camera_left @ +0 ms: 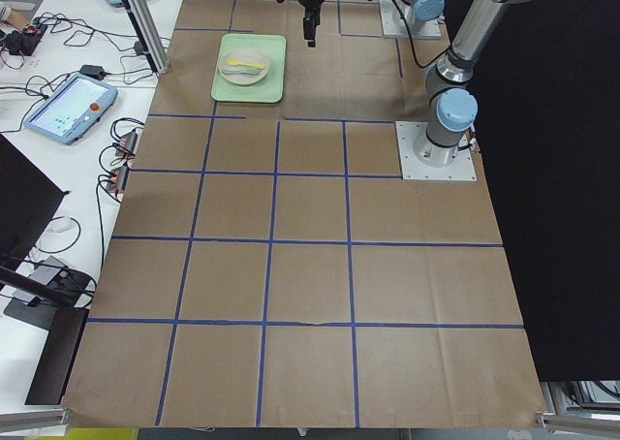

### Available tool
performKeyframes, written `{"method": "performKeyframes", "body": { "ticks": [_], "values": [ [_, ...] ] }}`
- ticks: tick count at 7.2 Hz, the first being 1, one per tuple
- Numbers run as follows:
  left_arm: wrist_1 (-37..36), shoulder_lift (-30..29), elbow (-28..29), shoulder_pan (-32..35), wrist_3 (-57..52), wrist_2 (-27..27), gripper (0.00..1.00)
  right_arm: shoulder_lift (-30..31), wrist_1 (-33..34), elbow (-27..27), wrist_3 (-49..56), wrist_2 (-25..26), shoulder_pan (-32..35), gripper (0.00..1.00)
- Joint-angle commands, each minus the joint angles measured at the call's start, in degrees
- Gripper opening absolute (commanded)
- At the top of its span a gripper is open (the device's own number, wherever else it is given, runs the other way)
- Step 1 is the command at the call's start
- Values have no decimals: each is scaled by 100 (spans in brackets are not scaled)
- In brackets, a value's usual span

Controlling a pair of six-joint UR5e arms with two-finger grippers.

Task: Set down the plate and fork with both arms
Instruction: 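Raise the left gripper away from the tray while the right gripper moves toward the plate, then lower the right gripper into the plate and grasp the yellow fork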

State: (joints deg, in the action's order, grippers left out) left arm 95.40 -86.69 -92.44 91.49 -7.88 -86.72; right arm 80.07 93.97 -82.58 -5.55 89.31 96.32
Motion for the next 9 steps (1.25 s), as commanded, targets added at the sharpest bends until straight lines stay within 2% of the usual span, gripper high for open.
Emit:
{"method": "performKeyframes", "body": {
  "ticks": [1,4,7,8,9],
  "values": [
    [-189,46,-55,9,-65,-3,100,-875,446,450,-690,-1,596,100],
    [-443,-59,-125,-8,-73,-3,100,-1992,473,1444,-1307,42,1160,100],
    [-348,64,-142,-8,-82,-30,100,-2678,1069,1455,-1475,51,1161,100],
    [-373,73,-134,-8,-91,-238,100,-2864,1271,1446,-1475,69,1143,96],
    [-434,91,-134,-8,-82,-710,100,-3005,1404,1438,-1475,78,1117,87]
  ]
}}
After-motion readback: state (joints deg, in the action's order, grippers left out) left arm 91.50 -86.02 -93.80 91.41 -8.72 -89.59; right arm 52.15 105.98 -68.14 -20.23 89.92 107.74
